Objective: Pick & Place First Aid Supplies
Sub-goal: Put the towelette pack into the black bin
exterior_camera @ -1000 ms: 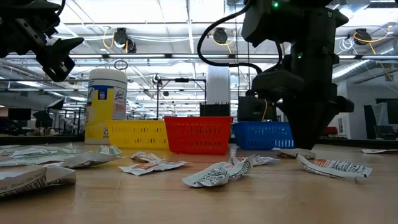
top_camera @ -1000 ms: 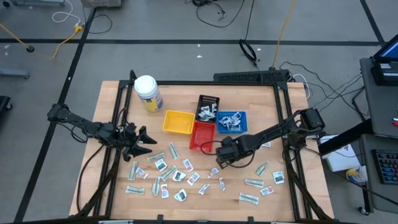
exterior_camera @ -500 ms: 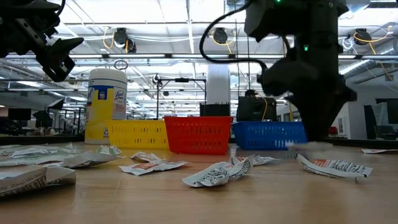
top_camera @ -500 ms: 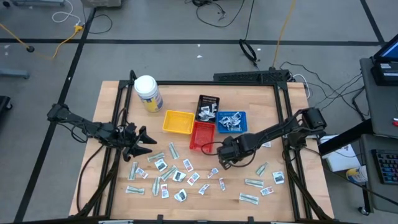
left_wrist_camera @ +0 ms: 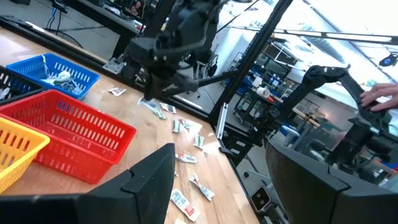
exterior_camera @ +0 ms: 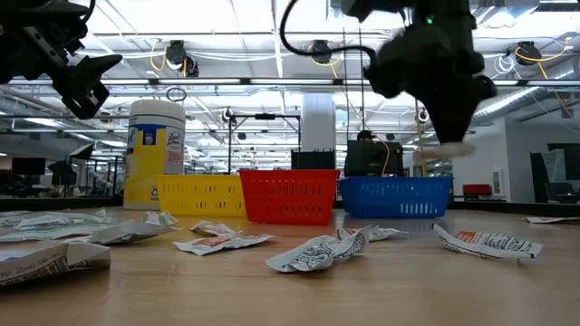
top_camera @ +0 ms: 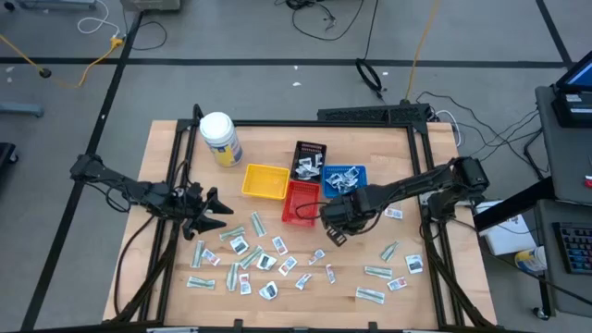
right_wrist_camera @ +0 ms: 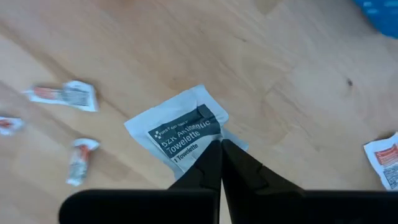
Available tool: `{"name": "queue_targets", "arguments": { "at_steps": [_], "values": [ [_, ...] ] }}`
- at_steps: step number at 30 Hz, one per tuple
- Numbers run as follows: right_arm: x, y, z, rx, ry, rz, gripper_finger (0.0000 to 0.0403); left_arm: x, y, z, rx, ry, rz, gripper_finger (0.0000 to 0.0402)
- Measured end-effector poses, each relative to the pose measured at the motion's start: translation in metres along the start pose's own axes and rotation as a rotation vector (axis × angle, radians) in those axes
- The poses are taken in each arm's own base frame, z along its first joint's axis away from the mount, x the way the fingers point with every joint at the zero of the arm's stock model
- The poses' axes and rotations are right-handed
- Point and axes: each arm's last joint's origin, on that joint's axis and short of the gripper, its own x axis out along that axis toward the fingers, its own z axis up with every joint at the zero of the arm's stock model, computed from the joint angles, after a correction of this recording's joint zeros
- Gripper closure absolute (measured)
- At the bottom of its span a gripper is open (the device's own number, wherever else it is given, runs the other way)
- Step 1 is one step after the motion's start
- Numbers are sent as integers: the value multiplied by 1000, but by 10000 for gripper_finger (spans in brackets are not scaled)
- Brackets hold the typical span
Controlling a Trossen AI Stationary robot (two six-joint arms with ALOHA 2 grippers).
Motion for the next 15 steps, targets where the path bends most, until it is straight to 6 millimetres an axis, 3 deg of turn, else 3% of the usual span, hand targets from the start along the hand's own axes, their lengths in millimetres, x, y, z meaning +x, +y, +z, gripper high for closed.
{"name": "queue_targets", "arguments": {
  "at_steps": [6,15],
  "values": [
    [-28,4,8,-25,-19,26,403,0,0,0,0,0,0,144],
    [-38,-11,39,-57,-44,75,403,0,0,0,0,0,0,144]
  ]
}}
